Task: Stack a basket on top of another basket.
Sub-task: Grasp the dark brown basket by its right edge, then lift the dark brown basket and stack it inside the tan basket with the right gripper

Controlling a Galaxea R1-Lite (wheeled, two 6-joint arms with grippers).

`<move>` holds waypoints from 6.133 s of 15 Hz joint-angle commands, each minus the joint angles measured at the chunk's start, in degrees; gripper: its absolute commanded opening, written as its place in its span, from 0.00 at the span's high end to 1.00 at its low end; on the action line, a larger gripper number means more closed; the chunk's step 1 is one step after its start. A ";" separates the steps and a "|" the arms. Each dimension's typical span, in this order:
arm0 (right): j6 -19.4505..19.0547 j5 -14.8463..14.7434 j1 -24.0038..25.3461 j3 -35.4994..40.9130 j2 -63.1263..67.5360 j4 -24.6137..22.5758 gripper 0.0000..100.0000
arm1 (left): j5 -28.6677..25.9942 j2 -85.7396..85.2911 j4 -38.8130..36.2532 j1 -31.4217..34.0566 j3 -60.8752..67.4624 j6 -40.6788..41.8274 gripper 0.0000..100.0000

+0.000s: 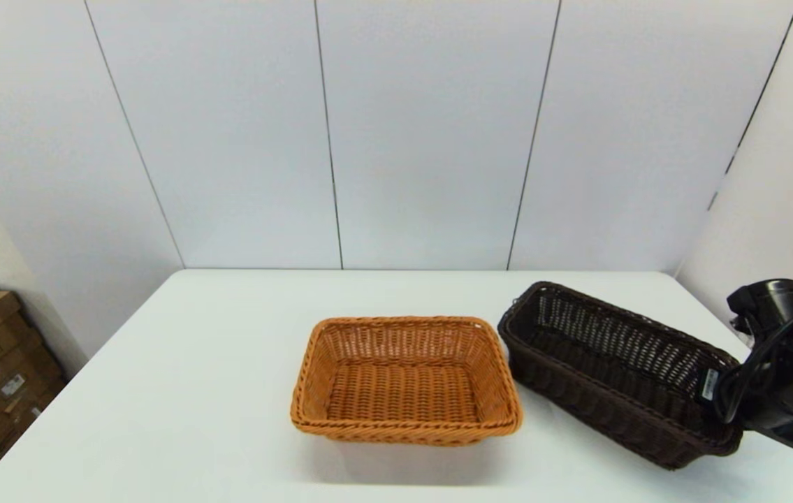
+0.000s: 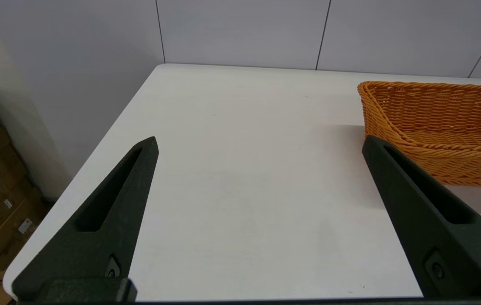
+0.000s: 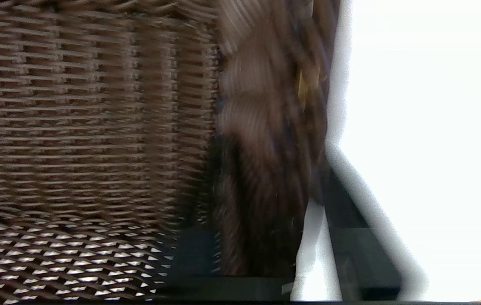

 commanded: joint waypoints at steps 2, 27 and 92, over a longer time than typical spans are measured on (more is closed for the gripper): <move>1.48 -0.03 -0.09 -0.67 0.67 0.13 1.00 | 0.00 -0.06 -0.05 0.00 0.01 -0.04 0.00; 6.05 0.58 -3.26 -16.31 -19.11 4.44 1.00 | 0.00 -0.06 -0.05 0.00 0.01 -0.04 0.00; 15.98 10.43 37.53 -29.06 2.34 7.95 1.00 | 0.00 -0.06 -0.05 0.00 0.01 -0.04 0.00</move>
